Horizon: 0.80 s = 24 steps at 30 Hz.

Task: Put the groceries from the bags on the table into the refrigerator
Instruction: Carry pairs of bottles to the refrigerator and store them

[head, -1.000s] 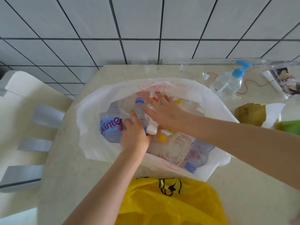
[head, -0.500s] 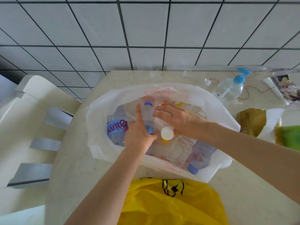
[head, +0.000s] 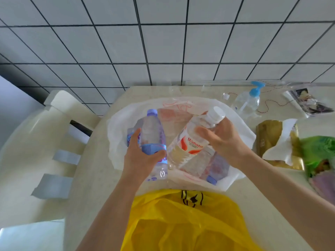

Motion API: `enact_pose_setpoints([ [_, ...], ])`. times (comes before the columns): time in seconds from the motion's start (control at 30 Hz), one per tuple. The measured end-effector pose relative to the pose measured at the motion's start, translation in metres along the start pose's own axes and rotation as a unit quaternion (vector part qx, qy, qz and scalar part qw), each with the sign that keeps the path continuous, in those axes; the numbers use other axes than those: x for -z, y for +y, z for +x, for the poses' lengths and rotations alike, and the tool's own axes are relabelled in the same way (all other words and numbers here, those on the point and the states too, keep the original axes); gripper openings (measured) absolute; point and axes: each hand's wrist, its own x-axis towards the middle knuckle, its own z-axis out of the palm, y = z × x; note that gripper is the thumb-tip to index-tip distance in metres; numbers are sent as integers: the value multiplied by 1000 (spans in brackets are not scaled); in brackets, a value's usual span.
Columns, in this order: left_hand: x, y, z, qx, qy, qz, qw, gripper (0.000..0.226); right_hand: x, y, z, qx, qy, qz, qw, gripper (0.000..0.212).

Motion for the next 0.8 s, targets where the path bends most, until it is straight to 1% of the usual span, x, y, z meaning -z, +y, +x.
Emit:
enact_pose_setpoints([
  [0.03, 5, -2, -8, 18, -7, -42, 999, 92, 0, -2, -8, -16, -4, 59, 998, 45],
  [0.07, 10, -4, -17, 29, -14, -85, 996, 81, -1, -5, -16, -33, -3, 104, 994, 41],
  [0.1, 15, -6, -28, 39, -27, -128, 991, 71, -1, -8, -24, -56, 3, 136, 989, 41],
  [0.17, 25, -8, -49, 55, -57, -209, 975, 54, -3, -13, -41, -97, 16, 182, 978, 50],
  [0.23, 34, -14, -69, 59, -88, -273, 956, 43, -9, -20, -62, -147, 44, 228, 961, 51],
  [0.3, 42, -22, -90, 58, -101, -314, 942, 45, -18, -25, -84, -206, 78, 275, 936, 47],
  [0.37, 50, -31, -113, 60, -121, -328, 935, 57, -31, -29, -110, -257, 100, 318, 907, 47],
  [0.43, 59, -42, -140, 64, -147, -334, 929, 66, -46, -30, -138, -306, 104, 372, 870, 50],
  [0.5, 67, -54, -167, 73, -161, -325, 929, 65, -61, -30, -169, -363, 96, 397, 837, 56],
  [0.53, 70, -61, -179, 76, -171, -321, 929, 61, -68, -30, -184, -390, 86, 396, 827, 61],
  [0.6, 78, -75, -205, 79, -195, -319, 924, 62, -84, -29, -218, -422, 72, 395, 813, 71],
  [0.67, 84, -89, -221, 95, -211, -316, 920, 69, -96, -27, -245, -438, 56, 393, 807, 75],
  [0.8, 109, -117, -254, 110, -251, -279, 920, 76, -132, -31, -304, -435, 62, 412, 798, 61],
])
